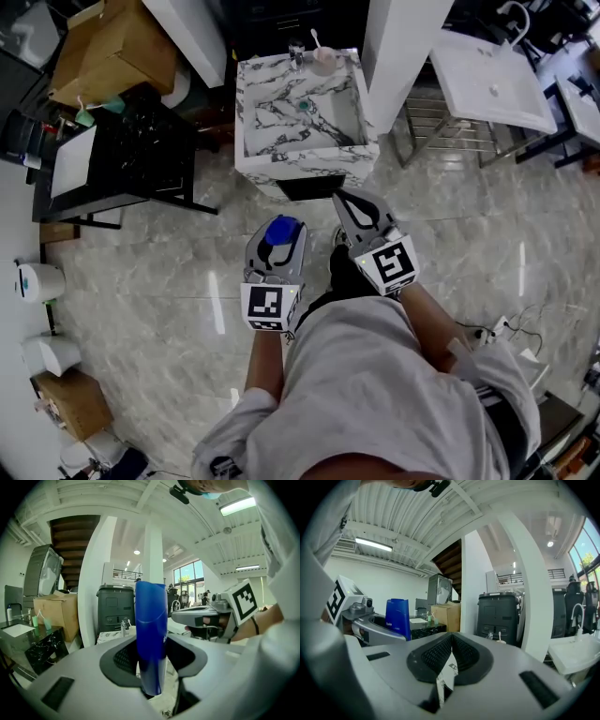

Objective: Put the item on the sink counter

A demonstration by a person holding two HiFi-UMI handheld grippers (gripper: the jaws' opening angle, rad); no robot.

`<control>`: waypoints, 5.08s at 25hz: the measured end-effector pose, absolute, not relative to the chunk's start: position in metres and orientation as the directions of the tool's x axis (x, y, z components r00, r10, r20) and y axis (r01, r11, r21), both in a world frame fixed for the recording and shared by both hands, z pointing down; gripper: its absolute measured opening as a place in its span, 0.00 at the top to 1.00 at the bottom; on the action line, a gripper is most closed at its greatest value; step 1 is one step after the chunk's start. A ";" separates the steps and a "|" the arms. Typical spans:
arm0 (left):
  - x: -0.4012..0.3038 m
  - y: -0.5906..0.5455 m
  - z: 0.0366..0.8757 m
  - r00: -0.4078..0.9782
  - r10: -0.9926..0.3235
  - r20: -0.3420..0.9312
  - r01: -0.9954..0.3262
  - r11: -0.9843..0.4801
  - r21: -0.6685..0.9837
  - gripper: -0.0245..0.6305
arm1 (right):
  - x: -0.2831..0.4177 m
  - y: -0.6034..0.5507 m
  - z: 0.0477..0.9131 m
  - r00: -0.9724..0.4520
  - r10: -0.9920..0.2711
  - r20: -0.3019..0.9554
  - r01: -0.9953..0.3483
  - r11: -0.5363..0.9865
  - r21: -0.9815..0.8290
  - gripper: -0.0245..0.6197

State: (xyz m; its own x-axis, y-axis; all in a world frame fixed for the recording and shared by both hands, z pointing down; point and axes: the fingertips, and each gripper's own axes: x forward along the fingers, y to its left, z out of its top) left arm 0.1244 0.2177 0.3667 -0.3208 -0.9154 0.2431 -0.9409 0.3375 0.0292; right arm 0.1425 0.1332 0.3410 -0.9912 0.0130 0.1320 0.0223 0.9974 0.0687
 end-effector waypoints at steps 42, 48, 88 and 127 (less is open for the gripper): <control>-0.088 -0.005 0.404 0.105 -0.917 0.385 -0.994 -0.093 0.050 0.71 | -0.042 -0.080 0.436 -0.904 -0.310 0.294 -0.347 0.935 -0.079 0.95; -0.125 -0.007 0.413 0.207 -0.902 0.379 -0.978 -0.196 0.066 0.71 | -0.068 -0.070 0.459 -0.856 -0.386 0.344 -0.438 0.895 -0.086 0.95; -0.212 -0.044 0.510 0.389 -0.818 0.424 -0.920 -0.372 0.126 0.71 | -0.122 -0.065 0.541 -0.728 -0.479 0.490 -0.595 0.797 -0.104 0.95; -0.298 -0.110 0.546 0.366 -0.803 0.471 -0.924 -0.375 0.078 0.71 | -0.179 -0.079 0.580 -0.688 -0.475 0.548 -0.643 0.750 -0.157 0.95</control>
State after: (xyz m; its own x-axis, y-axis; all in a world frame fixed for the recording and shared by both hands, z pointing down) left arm -0.2985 -0.1104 0.5463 0.3656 -0.8025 0.4714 -0.9237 -0.3749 0.0782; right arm -0.1792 -0.0794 0.5805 -0.6883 -0.4749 0.5484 -0.6425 0.7500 -0.1570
